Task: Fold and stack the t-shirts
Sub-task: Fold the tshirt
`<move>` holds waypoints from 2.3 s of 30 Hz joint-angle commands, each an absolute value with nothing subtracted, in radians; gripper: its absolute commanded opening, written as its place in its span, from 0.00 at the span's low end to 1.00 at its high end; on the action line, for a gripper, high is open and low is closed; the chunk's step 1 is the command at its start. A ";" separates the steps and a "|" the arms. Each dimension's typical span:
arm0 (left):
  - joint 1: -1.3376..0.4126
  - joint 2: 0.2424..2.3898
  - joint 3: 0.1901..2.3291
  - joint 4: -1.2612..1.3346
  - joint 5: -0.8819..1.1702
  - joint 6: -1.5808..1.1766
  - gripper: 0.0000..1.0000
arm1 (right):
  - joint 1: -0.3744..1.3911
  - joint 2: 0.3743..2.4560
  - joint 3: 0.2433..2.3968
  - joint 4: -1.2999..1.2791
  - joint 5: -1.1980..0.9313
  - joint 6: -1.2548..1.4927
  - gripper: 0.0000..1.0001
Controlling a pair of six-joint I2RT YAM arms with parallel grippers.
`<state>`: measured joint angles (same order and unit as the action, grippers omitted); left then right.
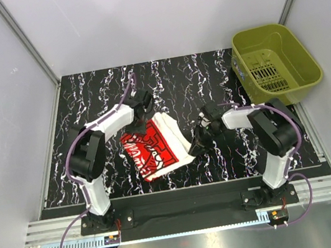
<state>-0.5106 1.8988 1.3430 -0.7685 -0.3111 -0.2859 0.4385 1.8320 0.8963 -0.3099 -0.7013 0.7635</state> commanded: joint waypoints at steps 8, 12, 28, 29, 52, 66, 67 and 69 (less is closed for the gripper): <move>-0.655 1.607 1.437 -0.814 -0.222 -0.544 0.61 | 0.405 1.582 1.008 -0.575 -0.587 0.538 0.48; -0.756 1.799 1.651 -0.952 -0.333 -0.705 0.57 | 0.328 1.595 1.018 -0.571 -0.638 0.511 0.56; -0.811 2.238 1.991 -1.260 -0.436 -0.934 0.65 | 0.229 1.554 0.930 -0.559 -0.606 0.451 0.64; -0.810 2.241 1.982 -1.247 -0.433 -0.939 0.65 | 0.227 1.551 0.919 -0.552 -0.609 0.454 0.64; -0.813 2.165 1.869 -1.178 -0.391 -0.916 0.16 | 0.268 1.906 1.181 -0.325 -0.864 0.577 0.30; -0.810 2.045 1.845 -1.152 -0.362 -0.865 0.00 | 0.420 2.164 1.361 -0.201 -0.956 0.710 0.00; -0.810 2.042 1.847 -1.152 -0.361 -0.865 0.00 | 0.428 2.172 1.359 -0.199 -0.939 0.706 0.00; -0.811 2.037 1.845 -1.149 -0.354 -0.861 0.00 | 0.433 2.190 1.339 -0.198 -0.914 0.707 0.00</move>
